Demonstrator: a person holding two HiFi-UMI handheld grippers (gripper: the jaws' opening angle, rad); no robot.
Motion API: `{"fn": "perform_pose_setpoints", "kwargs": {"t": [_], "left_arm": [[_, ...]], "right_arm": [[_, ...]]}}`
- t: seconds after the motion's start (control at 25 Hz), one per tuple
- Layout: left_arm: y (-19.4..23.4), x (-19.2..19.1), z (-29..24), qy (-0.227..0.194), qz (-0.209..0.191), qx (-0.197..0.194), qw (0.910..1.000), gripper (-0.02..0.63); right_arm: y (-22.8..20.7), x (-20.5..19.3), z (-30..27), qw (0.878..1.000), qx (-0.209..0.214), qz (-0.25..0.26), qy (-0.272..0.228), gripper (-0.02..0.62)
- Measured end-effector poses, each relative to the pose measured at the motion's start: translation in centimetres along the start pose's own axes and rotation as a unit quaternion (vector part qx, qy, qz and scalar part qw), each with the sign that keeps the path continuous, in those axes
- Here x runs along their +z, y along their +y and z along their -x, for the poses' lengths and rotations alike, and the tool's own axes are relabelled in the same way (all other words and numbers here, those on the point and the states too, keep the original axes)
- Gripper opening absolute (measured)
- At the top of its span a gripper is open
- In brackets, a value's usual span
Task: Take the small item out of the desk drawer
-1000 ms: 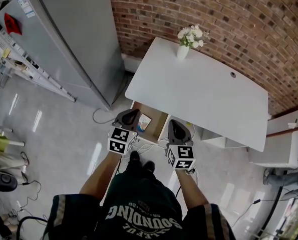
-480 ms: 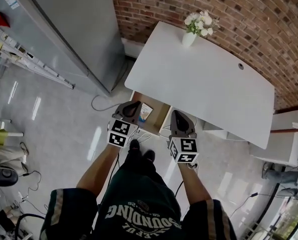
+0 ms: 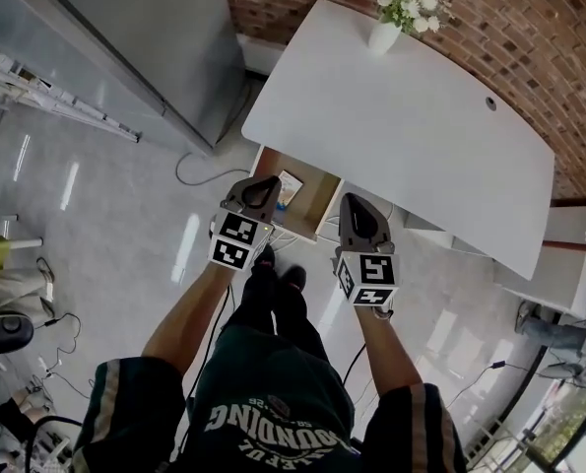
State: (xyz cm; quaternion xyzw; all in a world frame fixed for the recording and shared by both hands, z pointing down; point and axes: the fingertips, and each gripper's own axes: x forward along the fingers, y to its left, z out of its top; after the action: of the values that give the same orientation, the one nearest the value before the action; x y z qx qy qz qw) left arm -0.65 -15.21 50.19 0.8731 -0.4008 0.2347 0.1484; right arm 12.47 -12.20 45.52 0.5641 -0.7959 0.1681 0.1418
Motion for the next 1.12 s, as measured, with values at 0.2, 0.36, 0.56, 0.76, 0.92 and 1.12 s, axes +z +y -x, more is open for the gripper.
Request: {"fn": "perform_pose_setpoints", "kwargs": {"t": [0.2, 0.36, 0.56, 0.76, 0.92, 1.12], "left_arm": [[-0.5, -2.1, -1.4, 0.02, -0.002, -0.006, 0.9998, 0.018], [-0.8, -4.1, -2.6, 0.04, 0.001, -0.006, 0.9992, 0.018], [-0.9, -6.5, -4.5, 0.057, 0.0, -0.014, 0.9983, 0.018], [-1.0, -9.3, -5.9, 0.077, -0.008, -0.015, 0.9969, 0.018], [-0.4, -11.5, -6.9, 0.102, -0.009, -0.009, 0.9947, 0.018], [-0.2, -13.7, -9.1, 0.117, -0.021, -0.011, 0.9929, 0.02]], "right_arm": [[-0.5, -1.7, -0.4, 1.0, -0.003, -0.005, 0.009, 0.023], [-0.6, -3.8, -0.7, 1.0, -0.001, -0.01, 0.022, 0.023], [-0.6, -6.1, -1.5, 0.999, 0.003, -0.015, 0.036, 0.023], [-0.6, -8.0, -2.4, 0.999, 0.006, -0.016, 0.045, 0.023], [-0.4, -9.0, -3.6, 0.999, 0.01, -0.021, 0.049, 0.023], [-0.5, -11.1, -4.6, 0.998, 0.009, -0.029, 0.06, 0.023]]}}
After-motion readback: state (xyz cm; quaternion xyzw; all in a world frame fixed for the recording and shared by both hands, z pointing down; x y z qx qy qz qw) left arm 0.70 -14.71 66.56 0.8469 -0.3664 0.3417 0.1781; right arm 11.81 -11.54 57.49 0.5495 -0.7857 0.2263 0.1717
